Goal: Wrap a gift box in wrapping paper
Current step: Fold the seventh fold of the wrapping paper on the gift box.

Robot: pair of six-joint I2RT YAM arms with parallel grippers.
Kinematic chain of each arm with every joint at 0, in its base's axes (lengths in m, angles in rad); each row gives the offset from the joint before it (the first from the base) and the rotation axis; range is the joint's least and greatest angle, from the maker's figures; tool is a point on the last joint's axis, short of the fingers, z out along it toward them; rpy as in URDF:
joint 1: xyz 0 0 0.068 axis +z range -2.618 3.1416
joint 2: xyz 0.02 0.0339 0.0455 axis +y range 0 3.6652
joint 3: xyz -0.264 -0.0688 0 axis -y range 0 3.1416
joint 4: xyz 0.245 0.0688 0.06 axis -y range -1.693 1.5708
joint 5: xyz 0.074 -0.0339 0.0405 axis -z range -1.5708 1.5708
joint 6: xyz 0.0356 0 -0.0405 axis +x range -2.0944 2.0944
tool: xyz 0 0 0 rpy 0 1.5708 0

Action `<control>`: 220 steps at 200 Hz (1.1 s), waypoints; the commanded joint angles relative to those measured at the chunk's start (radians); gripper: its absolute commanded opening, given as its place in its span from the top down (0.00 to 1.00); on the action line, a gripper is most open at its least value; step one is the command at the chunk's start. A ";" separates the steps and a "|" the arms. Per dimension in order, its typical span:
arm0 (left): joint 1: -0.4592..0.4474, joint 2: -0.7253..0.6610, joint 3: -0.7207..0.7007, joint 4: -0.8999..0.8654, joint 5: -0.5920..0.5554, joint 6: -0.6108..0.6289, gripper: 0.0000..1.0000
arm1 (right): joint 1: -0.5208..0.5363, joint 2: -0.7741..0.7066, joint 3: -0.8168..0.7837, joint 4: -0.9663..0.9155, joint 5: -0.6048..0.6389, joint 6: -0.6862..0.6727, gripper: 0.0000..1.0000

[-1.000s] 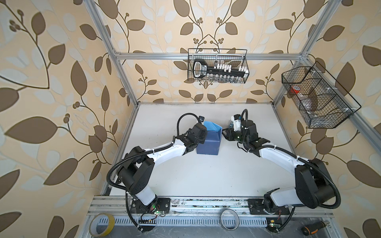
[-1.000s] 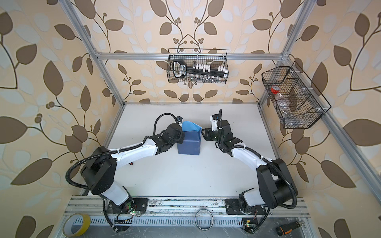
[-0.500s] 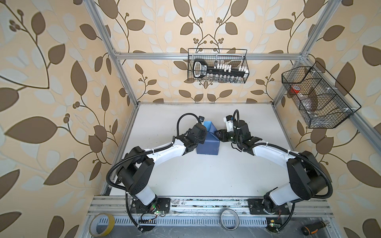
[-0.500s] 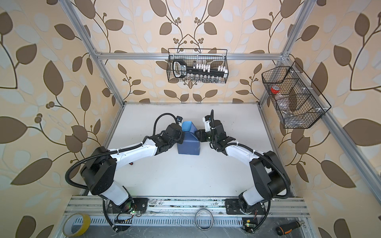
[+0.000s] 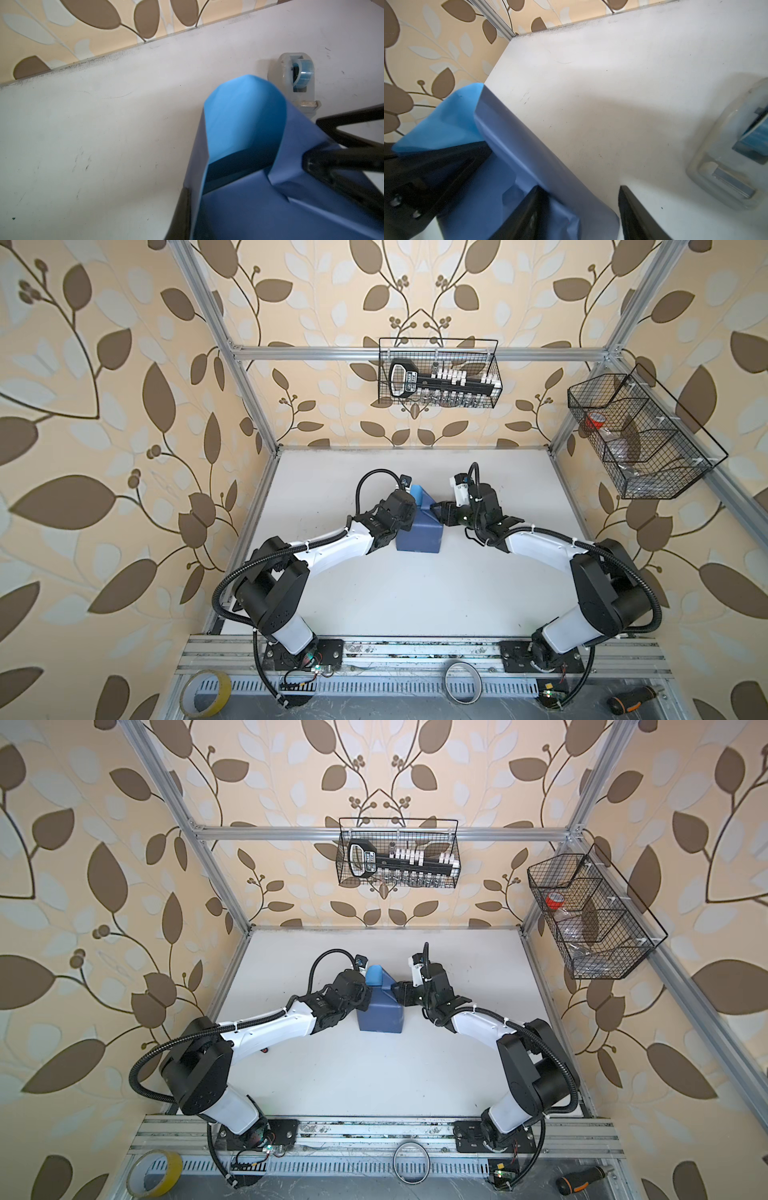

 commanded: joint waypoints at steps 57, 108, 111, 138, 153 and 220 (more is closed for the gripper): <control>-0.014 -0.014 -0.025 -0.059 0.057 0.014 0.95 | -0.022 0.097 0.015 0.019 -0.067 0.032 0.38; -0.014 -0.010 0.007 -0.077 0.053 0.016 0.83 | -0.046 0.057 -0.046 0.068 -0.089 0.027 0.43; -0.014 -0.012 0.010 -0.078 0.054 0.014 0.82 | -0.046 0.056 -0.050 0.069 -0.089 0.029 0.43; -0.014 -0.036 0.046 -0.100 0.089 -0.007 0.69 | -0.046 0.058 -0.082 0.103 -0.095 0.037 0.45; -0.014 -0.069 0.059 -0.114 0.134 -0.024 0.58 | -0.046 0.055 -0.096 0.118 -0.098 0.040 0.45; 0.058 -0.384 -0.089 -0.094 0.267 -0.187 0.27 | -0.047 0.042 -0.117 0.135 -0.101 0.036 0.46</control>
